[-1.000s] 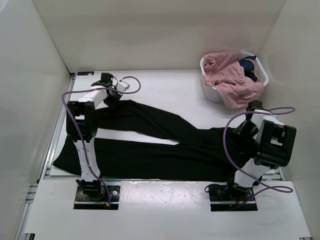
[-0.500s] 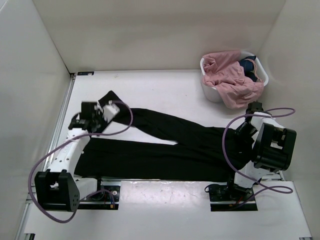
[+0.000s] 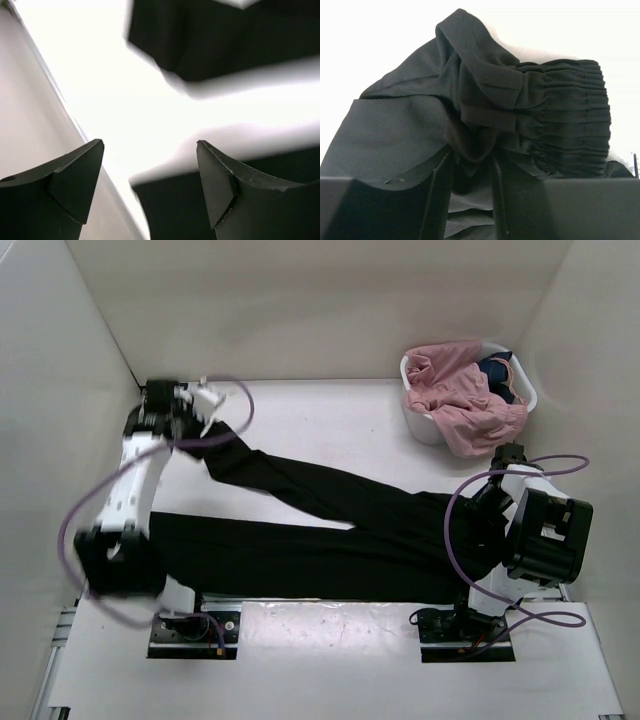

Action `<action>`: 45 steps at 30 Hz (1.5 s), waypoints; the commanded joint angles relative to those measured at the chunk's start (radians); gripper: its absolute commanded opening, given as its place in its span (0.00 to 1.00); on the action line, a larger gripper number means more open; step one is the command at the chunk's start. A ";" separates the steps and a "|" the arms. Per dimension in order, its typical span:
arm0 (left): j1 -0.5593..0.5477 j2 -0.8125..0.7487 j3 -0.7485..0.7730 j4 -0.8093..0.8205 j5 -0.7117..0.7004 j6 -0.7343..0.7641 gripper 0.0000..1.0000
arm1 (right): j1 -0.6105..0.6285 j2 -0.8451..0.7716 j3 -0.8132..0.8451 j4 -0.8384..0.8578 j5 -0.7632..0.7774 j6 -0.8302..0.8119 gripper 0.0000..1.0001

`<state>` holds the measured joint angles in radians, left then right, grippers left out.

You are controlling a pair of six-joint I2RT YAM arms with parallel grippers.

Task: Fold and stack the trousers
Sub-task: Flatten the trousers out

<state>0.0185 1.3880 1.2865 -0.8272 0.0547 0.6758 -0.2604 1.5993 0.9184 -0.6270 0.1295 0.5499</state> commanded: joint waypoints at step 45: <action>0.238 0.233 0.014 0.052 -0.164 -0.291 0.85 | -0.033 0.007 0.129 -0.132 0.002 -0.051 0.79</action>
<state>0.2390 1.6566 1.1481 -0.8326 -0.1268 0.3477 -0.2920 1.6566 0.9848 -0.7040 0.1345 0.5339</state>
